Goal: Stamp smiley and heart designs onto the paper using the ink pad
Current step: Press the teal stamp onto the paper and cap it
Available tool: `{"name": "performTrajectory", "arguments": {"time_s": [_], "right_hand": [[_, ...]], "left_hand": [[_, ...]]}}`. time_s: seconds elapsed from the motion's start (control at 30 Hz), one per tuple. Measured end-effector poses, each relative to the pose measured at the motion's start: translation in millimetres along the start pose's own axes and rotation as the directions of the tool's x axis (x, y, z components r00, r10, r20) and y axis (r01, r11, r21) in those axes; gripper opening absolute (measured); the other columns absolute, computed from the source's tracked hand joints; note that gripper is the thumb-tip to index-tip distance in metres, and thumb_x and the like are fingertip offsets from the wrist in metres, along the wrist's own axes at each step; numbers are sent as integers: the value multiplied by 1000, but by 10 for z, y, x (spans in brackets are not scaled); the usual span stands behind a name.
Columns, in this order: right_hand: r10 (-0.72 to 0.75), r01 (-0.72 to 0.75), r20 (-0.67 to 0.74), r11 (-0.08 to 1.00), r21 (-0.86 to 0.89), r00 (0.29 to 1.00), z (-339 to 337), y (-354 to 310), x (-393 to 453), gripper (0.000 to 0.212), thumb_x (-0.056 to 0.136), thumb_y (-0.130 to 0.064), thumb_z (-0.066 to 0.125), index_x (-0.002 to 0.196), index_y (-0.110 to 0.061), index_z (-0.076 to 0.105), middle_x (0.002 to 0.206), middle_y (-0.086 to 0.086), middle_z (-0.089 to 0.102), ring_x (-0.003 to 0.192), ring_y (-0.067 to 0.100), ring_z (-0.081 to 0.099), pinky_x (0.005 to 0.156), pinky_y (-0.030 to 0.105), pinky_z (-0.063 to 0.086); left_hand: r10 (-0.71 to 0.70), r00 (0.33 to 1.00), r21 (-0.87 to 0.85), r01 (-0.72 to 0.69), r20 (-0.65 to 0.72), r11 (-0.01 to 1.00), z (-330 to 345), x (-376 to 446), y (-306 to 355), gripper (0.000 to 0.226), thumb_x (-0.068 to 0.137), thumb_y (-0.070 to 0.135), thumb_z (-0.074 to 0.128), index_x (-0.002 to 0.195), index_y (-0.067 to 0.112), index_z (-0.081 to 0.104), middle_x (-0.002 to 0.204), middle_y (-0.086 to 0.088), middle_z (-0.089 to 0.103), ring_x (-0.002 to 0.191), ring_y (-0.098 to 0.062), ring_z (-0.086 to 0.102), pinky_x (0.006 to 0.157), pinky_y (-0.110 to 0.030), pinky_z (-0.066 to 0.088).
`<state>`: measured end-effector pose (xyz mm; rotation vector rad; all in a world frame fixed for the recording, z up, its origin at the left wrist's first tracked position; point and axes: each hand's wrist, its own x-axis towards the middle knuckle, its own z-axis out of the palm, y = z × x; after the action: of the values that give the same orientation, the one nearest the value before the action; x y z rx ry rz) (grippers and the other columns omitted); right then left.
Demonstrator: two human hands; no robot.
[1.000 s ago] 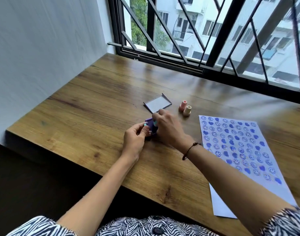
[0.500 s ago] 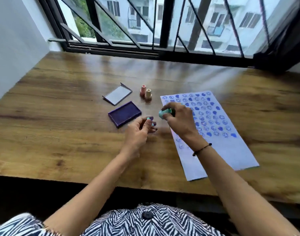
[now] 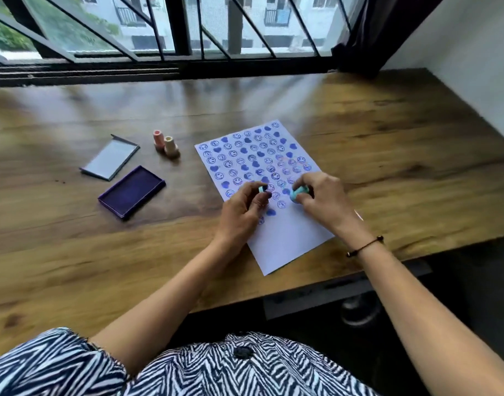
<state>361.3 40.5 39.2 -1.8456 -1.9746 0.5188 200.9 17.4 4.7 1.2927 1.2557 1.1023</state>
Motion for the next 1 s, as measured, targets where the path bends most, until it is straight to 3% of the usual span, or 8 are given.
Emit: {"name": "performTrajectory", "arguments": {"time_s": [0.37, 0.5, 0.7, 1.0], "right_hand": [[-76, 75, 5, 962, -262, 997, 129, -73, -49, 16, 81, -8, 55, 96, -9, 61, 99, 17, 60, 90, 37, 58, 71, 36, 46], [-129, 104, -32, 902, -420, 991, 229, -161, -81, 22, 83, 2, 46, 101, -4, 57, 100, 21, 56, 87, 38, 58, 59, 32, 35], [-114, 99, -10, 901, -423, 993, 214, -176, -81, 24, 83, 3, 44, 103, -5, 55, 100, 20, 54, 84, 39, 58, 59, 33, 34], [-127, 141, 60, 895, -423, 990, 186, -188, 5, 17, 80, 3, 44, 90, -5, 54, 92, 18, 54, 76, 37, 60, 55, 30, 32]], "left_hand": [[-15, 1000, 13, 15, -8, 1000, 8, -31, 2, 24, 90, 14, 50, 113, 9, 55, 109, -17, 66, 103, -29, 63, 97, -52, 47], [-23, 1000, 26, 23, -12, 999, 4, -31, 4, 25, 89, 14, 50, 113, 9, 55, 108, -17, 67, 102, -28, 63, 97, -51, 47], [-18, 1000, 69, 19, -16, 997, -5, -35, 14, 25, 89, 17, 51, 114, 11, 56, 108, -15, 68, 102, -24, 64, 97, -50, 48], [-11, 1000, 105, 11, -7, 994, 3, -32, 36, 25, 91, 13, 47, 114, 10, 55, 107, -11, 68, 99, -22, 63, 95, -46, 49]]}}
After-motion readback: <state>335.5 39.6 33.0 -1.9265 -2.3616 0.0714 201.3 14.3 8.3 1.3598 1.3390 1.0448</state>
